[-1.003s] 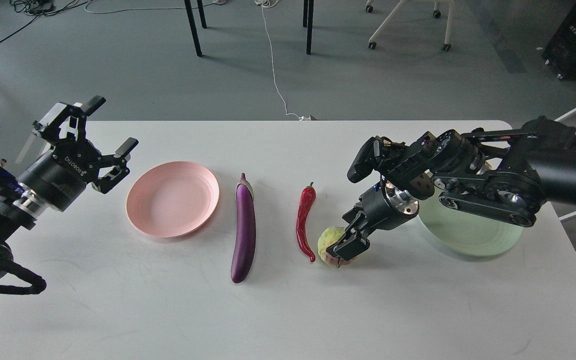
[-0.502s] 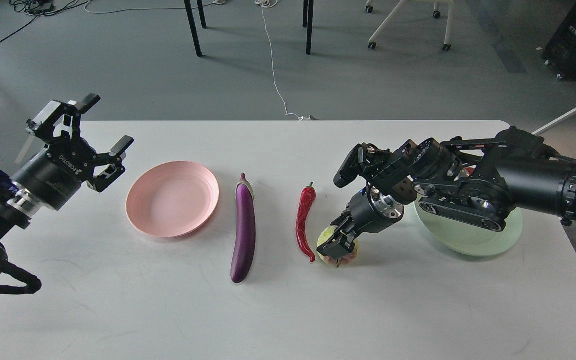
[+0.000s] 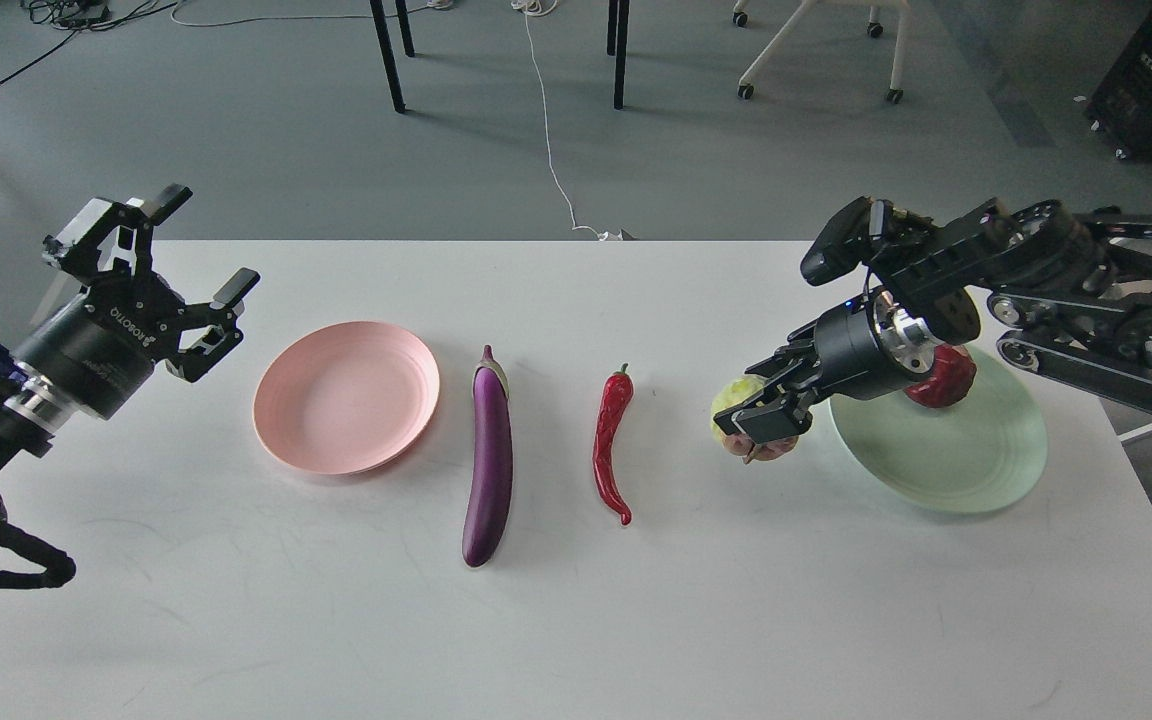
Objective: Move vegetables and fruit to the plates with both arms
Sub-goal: 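Carry the peach onto the green plate and release it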
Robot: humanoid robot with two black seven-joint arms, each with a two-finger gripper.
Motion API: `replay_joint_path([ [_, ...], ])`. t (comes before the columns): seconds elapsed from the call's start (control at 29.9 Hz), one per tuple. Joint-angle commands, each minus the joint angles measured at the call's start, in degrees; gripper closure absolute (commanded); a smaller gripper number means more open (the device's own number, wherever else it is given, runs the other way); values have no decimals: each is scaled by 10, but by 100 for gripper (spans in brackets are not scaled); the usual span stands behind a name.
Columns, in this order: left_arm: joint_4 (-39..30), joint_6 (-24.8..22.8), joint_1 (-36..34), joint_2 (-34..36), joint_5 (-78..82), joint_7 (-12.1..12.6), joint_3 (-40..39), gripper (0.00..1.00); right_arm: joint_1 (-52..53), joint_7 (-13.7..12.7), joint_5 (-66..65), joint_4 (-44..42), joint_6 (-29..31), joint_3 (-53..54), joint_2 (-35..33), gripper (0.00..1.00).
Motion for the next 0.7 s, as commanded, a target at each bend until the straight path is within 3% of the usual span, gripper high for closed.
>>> replay_joint_path([
  [0.0, 0, 0, 1, -5, 0, 0, 0, 1, -14, 0, -9, 14, 0, -1, -73, 60],
  [0.23, -5, 0, 1, -8, 1, 0, 0, 1, -86, 0, -26, -38, -74, -3, -96, 59],
  [0.5, -14, 0, 2, -3, 1, 0, -1, 1, -108, 0, -42, -98, -95, -3, -83, 56],
  [0.57, -15, 0, 4, -3, 1, 0, -1, 1, -114, 0, -42, -101, -95, -3, -80, 43],
  [0.67, -15, 0, 7, -3, 1, 0, -1, 1, -123, 0, -41, -101, -102, 1, -80, 12],
])
